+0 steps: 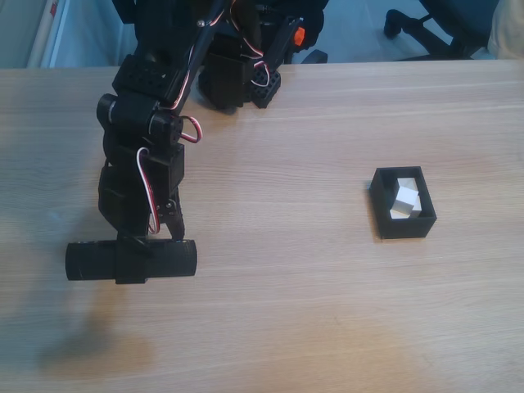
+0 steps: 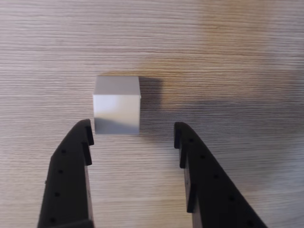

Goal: Pick blocks and place them in the box.

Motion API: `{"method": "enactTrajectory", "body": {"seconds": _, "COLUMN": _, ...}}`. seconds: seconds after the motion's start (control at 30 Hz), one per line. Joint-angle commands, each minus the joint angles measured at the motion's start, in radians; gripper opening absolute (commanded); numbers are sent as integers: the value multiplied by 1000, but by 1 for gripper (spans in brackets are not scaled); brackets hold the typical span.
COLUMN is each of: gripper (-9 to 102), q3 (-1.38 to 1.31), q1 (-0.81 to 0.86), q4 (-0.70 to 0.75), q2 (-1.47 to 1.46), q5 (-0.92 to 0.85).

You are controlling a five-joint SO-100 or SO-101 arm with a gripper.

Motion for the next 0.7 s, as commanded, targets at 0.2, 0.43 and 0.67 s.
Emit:
{"method": "enactTrajectory", "body": {"seconds": 0.2, "gripper": 18, "q3": -35, "q1": -48, "q4": -67, "q2": -11, "q5": 52}}
{"method": "enactTrajectory", "body": {"seconds": 0.43, "gripper": 16, "q3": -34, "q1": -63, "q4": -91, "q2": -41, "q5": 78}}
{"method": "enactTrajectory", "body": {"seconds": 0.67, "gripper": 17, "q3": -32, "q1": -41, "q4": -100, "q2": -66, "q5": 75}}
